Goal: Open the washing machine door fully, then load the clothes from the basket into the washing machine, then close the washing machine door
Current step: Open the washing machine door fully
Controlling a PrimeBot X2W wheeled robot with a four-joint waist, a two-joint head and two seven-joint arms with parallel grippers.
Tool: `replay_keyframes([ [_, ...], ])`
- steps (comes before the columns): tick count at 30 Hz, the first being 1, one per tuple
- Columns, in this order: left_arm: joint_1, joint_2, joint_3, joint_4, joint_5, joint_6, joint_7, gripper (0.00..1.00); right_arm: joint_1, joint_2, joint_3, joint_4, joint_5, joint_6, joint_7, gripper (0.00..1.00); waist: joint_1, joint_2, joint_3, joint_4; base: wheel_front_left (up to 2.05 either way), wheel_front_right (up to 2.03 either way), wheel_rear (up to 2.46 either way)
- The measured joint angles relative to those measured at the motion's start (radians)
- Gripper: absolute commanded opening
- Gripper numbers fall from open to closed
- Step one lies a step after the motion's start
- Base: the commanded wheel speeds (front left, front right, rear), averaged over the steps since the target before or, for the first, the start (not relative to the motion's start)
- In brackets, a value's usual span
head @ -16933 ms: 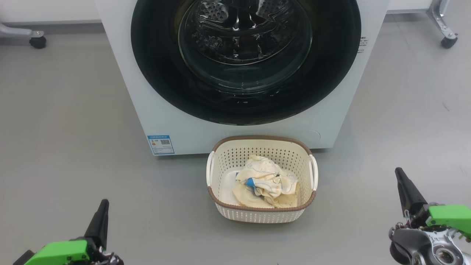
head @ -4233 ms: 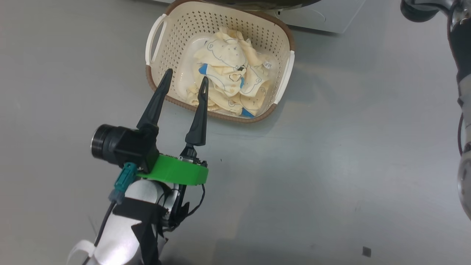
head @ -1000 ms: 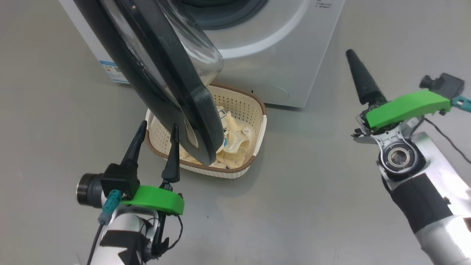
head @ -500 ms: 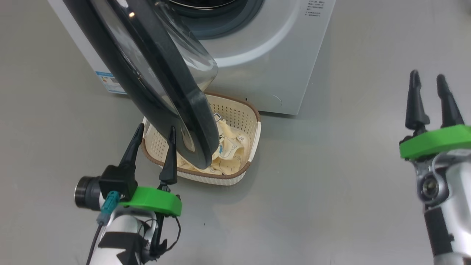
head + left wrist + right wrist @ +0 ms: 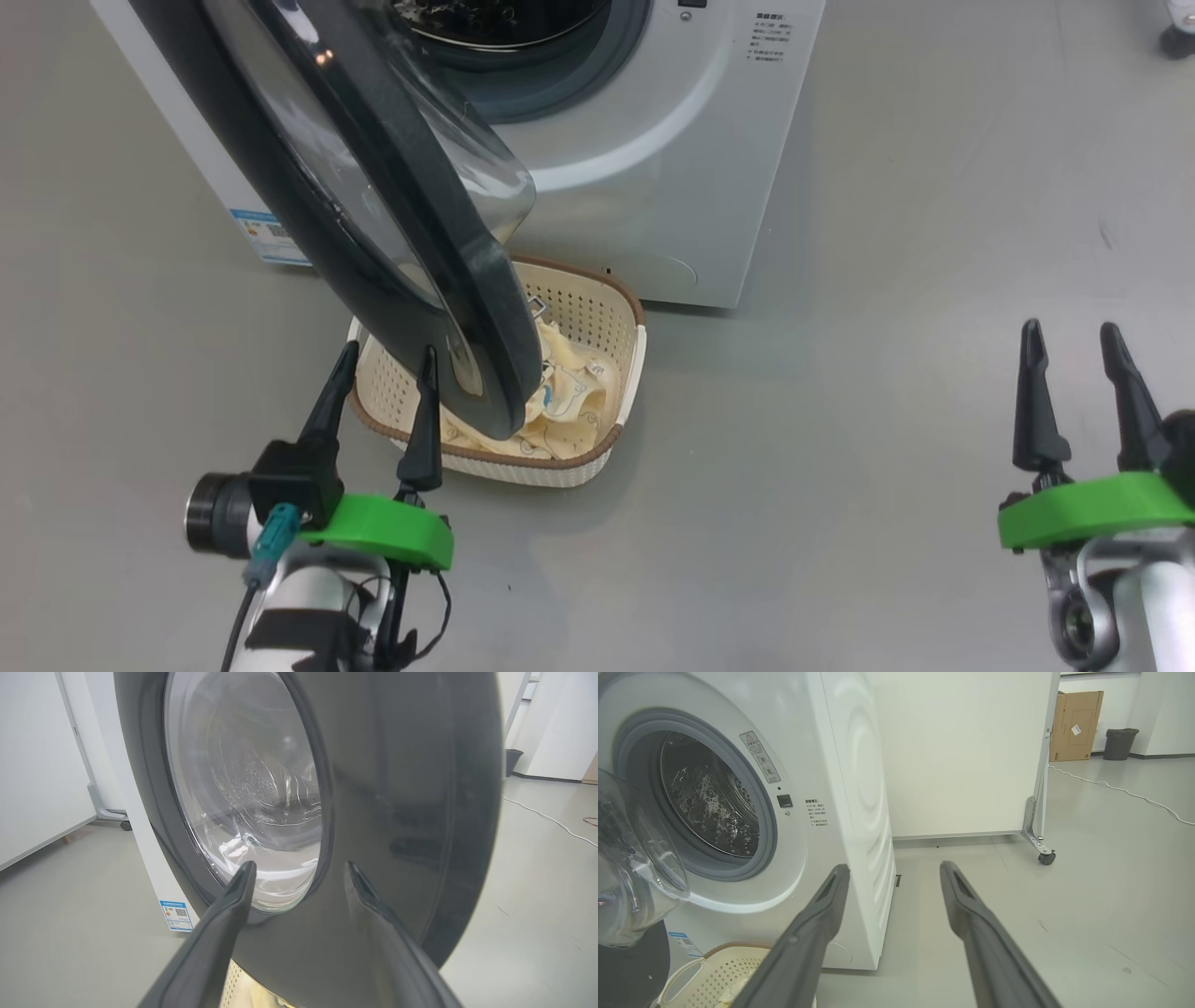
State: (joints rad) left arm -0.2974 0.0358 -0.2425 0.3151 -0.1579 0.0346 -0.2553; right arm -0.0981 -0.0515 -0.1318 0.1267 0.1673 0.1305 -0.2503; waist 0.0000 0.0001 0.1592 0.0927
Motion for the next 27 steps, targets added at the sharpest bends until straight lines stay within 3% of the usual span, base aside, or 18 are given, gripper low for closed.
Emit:
replay_keyframes([
  [12, 0.018, 0.0, 0.0, 0.009, 0.0, -0.008, 0.0, 1.0, 0.157, 0.01, -0.007, -0.107, 0.019, 0.0, 0.035, 1.0, 0.0, 0.0, -0.018, 0.002, 0.0, 0.0, 0.0],
  [27, 0.018, 0.0, 0.005, 0.008, 0.001, -0.016, 0.0, 1.0, 0.176, 0.012, -0.016, -0.144, 0.028, 0.0, 0.05, 1.0, 0.0, 0.0, -0.012, -0.003, 0.0, 0.0, 0.0],
])
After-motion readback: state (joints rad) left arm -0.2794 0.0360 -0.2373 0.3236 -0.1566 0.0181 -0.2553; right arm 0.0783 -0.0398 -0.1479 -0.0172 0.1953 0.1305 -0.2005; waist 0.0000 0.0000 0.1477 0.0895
